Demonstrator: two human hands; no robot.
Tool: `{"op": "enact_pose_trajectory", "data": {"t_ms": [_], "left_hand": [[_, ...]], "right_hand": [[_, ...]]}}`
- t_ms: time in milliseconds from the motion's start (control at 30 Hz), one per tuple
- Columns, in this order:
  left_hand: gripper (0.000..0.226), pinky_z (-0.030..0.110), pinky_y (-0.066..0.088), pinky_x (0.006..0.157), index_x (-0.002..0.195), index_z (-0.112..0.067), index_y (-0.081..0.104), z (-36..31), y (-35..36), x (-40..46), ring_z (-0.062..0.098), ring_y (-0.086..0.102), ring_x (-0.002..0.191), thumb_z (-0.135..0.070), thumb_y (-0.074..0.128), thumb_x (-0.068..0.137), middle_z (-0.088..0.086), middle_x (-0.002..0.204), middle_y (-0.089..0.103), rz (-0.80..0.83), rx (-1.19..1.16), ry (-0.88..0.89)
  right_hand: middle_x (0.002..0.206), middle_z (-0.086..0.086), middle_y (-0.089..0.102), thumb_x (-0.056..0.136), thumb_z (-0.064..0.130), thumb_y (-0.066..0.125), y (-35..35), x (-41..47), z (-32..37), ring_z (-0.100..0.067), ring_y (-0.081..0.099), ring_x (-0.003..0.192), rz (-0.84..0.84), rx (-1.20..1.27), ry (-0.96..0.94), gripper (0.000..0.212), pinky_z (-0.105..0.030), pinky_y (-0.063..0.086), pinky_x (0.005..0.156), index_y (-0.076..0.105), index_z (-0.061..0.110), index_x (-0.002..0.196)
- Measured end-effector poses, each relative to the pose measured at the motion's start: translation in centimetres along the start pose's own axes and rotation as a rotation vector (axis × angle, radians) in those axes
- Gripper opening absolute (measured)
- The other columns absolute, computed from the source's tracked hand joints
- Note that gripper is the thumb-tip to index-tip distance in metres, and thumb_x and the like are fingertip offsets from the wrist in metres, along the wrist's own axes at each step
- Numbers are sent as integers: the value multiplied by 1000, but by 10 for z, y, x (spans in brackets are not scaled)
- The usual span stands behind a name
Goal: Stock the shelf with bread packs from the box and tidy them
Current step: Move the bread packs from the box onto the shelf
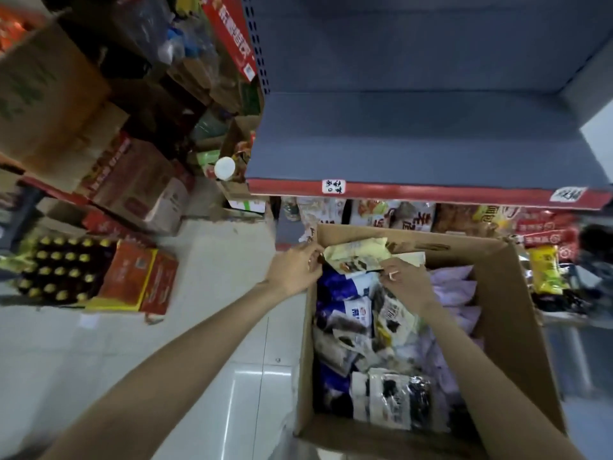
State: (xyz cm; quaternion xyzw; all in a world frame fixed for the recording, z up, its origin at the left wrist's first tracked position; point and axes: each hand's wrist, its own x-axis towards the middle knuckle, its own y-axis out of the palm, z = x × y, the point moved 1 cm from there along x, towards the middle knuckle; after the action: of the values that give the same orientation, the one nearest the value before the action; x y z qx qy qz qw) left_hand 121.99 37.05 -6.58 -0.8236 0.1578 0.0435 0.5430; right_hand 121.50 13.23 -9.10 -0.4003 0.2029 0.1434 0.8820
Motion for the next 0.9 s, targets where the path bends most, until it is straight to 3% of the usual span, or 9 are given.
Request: {"op": "enact_pose_trajectory", "data": {"t_ms": [133, 300, 467, 567, 733, 833, 900], "left_hand": [[62, 34, 35, 102, 144, -16, 31, -20, 57, 37, 27, 33, 133, -26, 59, 89, 9, 143, 35, 123, -17, -24], [75, 39, 36, 104, 148, -17, 19, -33, 115, 87, 28, 32, 133, -21, 62, 87, 10, 145, 30, 110, 35, -69], [83, 41, 34, 109, 150, -15, 11, -19, 155, 111, 28, 30, 134, -27, 63, 87, 11, 146, 30, 86, 136, -109], [77, 39, 35, 105, 149, -16, 16, -13, 167, 117, 28, 33, 126, -29, 61, 88, 12, 139, 33, 33, 264, -95], [45, 39, 36, 98, 133, -14, 38, -17, 169, 126, 27, 39, 120, -23, 55, 91, 11, 131, 40, -56, 334, -74], [41, 38, 39, 94, 124, -13, 42, -24, 152, 118, 26, 49, 115, -28, 59, 90, 9, 124, 53, -69, 243, -20], [41, 36, 43, 84, 118, -12, 44, -31, 126, 103, 26, 57, 106, -37, 60, 89, 8, 116, 59, -100, 119, -17]], "right_hand": [[125, -15, 57, 91, 26, 57, 19, 30, -41, -33, 55, 110, -72, -108, 116, 47, -41, 47, 91, 44, 14, 135], [147, -12, 34, 91, 21, 53, 31, 64, -92, -31, 30, 135, -57, -237, 135, 59, -46, 36, 106, 28, 13, 144], [137, -13, 47, 88, 20, 59, 44, 91, -112, -36, 50, 119, 11, -32, 104, 75, -48, 44, 97, 17, 25, 149], [143, -12, 42, 86, 13, 62, 58, 100, -114, -34, 48, 122, 24, 118, 53, 77, -47, 42, 102, 19, 27, 149], [143, -5, 43, 87, 11, 60, 67, 91, -126, -30, 45, 127, -32, 211, 90, 69, -43, 38, 106, 27, 25, 146], [130, -11, 55, 89, 7, 56, 54, 71, -129, -32, 51, 120, -130, 197, 153, 49, -37, 43, 96, 43, 9, 136], [130, -10, 56, 91, 10, 55, 38, 52, -120, -31, 52, 119, -149, 223, 147, 39, -37, 43, 94, 49, 8, 130]]}}
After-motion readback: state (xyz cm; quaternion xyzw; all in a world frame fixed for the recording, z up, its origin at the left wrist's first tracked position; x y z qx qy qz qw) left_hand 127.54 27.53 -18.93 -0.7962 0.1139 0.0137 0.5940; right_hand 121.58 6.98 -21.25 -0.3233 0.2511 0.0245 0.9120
